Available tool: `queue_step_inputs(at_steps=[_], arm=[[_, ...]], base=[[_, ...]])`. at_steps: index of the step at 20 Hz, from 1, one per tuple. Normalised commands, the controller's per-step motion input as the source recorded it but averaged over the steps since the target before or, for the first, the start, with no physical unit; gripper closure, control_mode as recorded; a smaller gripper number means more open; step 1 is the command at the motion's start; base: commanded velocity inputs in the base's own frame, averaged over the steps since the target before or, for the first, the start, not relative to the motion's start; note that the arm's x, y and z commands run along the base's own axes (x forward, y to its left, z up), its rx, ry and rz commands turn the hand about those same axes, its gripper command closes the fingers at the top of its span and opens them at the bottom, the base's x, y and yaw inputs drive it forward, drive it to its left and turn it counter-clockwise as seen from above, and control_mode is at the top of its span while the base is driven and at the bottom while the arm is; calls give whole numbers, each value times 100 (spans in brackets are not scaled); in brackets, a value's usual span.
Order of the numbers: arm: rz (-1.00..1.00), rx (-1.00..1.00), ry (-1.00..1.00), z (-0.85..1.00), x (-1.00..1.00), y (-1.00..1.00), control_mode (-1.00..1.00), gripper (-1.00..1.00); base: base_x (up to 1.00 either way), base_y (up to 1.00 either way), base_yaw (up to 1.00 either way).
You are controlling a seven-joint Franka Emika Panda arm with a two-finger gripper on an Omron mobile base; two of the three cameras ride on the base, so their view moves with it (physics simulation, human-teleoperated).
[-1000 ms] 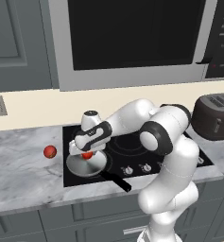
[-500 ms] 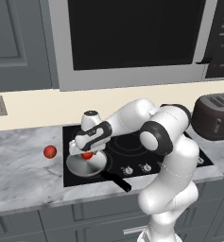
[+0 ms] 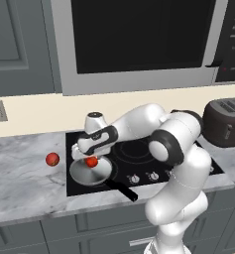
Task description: Place the pan on the front left burner on the stove. Then place the tomato and the onion in the pan and turn on the front left burner.
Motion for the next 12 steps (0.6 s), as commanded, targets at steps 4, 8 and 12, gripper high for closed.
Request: queue_step_inputs(at_steps=[4, 8, 12], arm=[[0, 0, -1, 19, 0, 2, -100, -100], [0, 0, 0, 4, 0, 3, -100, -100], [0, 0, 0, 0, 0, 14, -100, -100]], base=[[0, 0, 0], [0, 0, 0], [0, 0, 0]])
